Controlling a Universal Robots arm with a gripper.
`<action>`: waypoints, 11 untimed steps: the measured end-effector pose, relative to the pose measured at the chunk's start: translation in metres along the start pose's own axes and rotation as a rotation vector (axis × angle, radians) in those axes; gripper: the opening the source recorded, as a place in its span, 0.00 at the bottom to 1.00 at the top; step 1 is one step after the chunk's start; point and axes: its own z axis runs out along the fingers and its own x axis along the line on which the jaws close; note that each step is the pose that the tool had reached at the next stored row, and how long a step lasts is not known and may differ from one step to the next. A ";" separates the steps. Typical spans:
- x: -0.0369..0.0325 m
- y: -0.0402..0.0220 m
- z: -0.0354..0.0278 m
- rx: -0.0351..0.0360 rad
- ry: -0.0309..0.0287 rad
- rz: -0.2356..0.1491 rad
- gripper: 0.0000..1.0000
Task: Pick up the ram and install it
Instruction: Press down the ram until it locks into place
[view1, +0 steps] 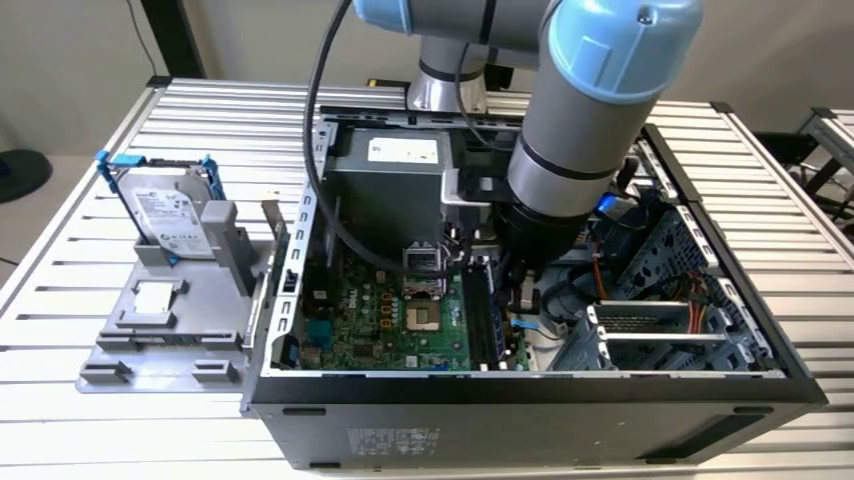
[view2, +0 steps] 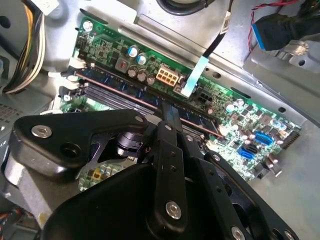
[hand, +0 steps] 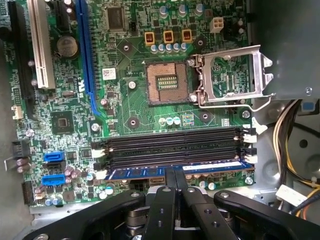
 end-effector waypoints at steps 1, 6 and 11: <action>0.0001 0.0000 0.0018 0.0002 -0.0001 0.004 0.00; 0.0006 -0.0001 0.0102 0.0006 0.0014 0.019 0.00; -0.0002 -0.0001 0.0094 0.0012 -0.0031 0.022 0.00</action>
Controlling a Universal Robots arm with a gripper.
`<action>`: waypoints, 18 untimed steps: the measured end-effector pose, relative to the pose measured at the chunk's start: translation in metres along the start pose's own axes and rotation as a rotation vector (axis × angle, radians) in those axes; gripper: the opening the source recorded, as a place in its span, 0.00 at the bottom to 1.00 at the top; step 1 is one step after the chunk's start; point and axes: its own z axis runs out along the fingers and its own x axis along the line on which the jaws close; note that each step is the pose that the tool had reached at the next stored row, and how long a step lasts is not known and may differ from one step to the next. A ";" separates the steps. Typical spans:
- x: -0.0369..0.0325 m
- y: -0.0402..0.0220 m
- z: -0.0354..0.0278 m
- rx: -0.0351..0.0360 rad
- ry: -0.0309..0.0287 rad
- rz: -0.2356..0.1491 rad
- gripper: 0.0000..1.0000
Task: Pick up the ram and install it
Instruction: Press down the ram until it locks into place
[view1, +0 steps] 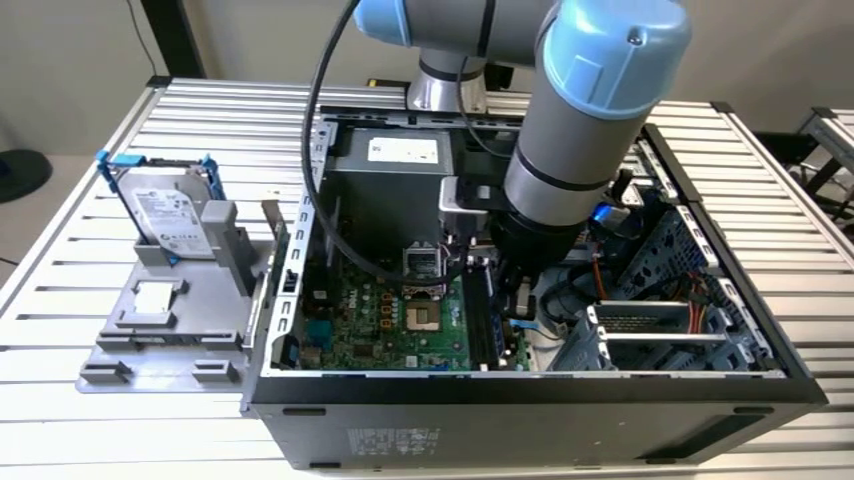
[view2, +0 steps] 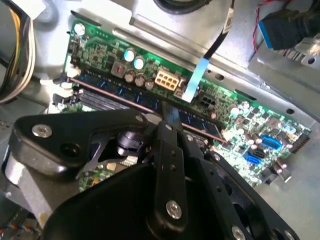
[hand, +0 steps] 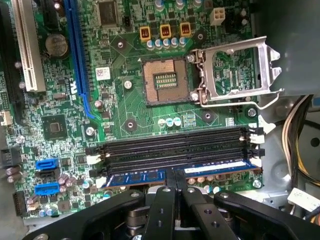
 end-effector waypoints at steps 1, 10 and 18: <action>0.0000 0.0001 -0.0043 -0.0001 0.0010 0.000 0.00; -0.0014 0.0007 -0.0460 -0.0002 0.0028 0.000 0.00; -0.0029 0.0011 -0.0810 -0.0012 0.0026 0.000 0.00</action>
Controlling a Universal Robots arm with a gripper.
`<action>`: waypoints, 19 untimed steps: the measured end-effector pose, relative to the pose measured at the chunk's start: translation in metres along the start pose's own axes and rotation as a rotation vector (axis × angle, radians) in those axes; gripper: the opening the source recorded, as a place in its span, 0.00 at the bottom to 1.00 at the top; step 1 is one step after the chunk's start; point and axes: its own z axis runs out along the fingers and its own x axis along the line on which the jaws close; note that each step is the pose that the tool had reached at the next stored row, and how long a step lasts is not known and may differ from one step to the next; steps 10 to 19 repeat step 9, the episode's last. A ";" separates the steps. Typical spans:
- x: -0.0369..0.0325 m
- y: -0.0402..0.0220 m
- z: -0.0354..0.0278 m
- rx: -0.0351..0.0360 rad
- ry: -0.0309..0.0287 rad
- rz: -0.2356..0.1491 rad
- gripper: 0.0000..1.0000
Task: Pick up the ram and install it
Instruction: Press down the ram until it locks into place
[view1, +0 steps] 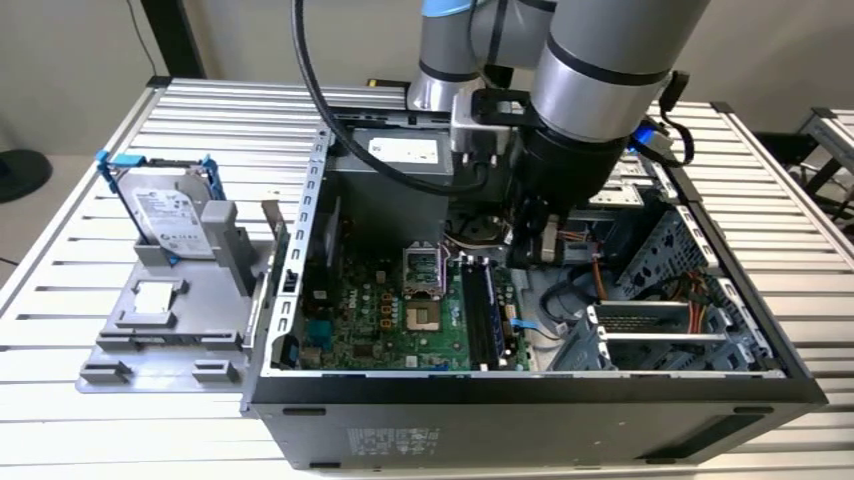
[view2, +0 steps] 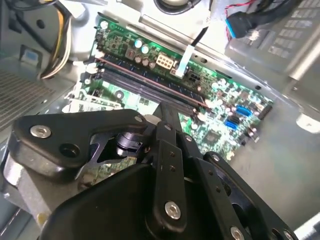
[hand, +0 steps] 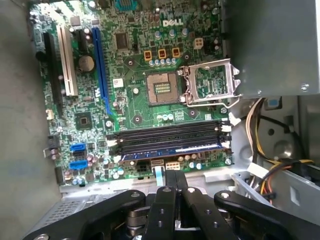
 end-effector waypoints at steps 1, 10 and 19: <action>0.0000 0.0000 -0.0003 -0.0004 0.0002 0.000 0.00; 0.0001 0.0000 -0.0004 0.0000 0.0003 0.000 0.00; 0.0001 0.0000 -0.0004 0.0000 0.0003 0.000 0.00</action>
